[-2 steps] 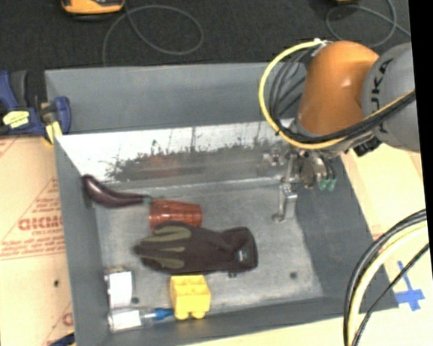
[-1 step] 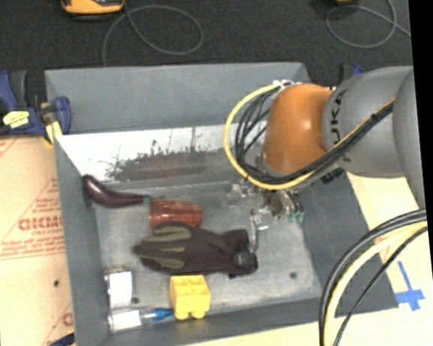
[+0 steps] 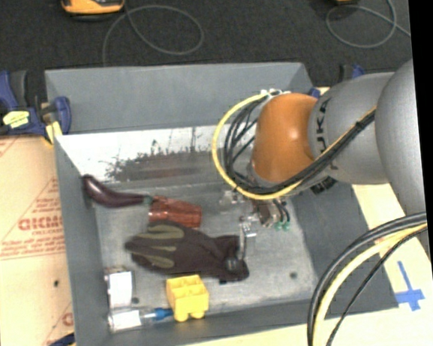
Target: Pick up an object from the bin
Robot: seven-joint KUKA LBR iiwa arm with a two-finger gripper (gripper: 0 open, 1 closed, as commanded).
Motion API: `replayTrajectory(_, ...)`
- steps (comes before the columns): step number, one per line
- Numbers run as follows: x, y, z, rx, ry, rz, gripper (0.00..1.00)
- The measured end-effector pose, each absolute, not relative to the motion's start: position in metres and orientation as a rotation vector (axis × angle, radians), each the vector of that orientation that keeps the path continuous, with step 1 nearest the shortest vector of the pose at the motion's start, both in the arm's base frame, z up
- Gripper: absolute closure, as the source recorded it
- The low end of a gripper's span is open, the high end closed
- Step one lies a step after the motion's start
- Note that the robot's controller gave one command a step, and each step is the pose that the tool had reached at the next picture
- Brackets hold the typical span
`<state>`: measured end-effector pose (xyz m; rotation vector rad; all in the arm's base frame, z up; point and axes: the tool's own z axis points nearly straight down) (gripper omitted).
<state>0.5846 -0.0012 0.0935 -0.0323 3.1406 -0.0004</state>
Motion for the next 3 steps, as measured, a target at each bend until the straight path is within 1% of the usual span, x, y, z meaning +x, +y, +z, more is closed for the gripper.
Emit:
replayTrajectory(1,0.562,0.034,0.1,0.144,3.131,-0.003,0.0)
replayTrajectory(2,0.602,0.078,0.075,0.068,3.134,-0.004,0.0)
replayTrajectory(3,0.542,0.058,0.071,0.103,3.13,-0.004,1.0)
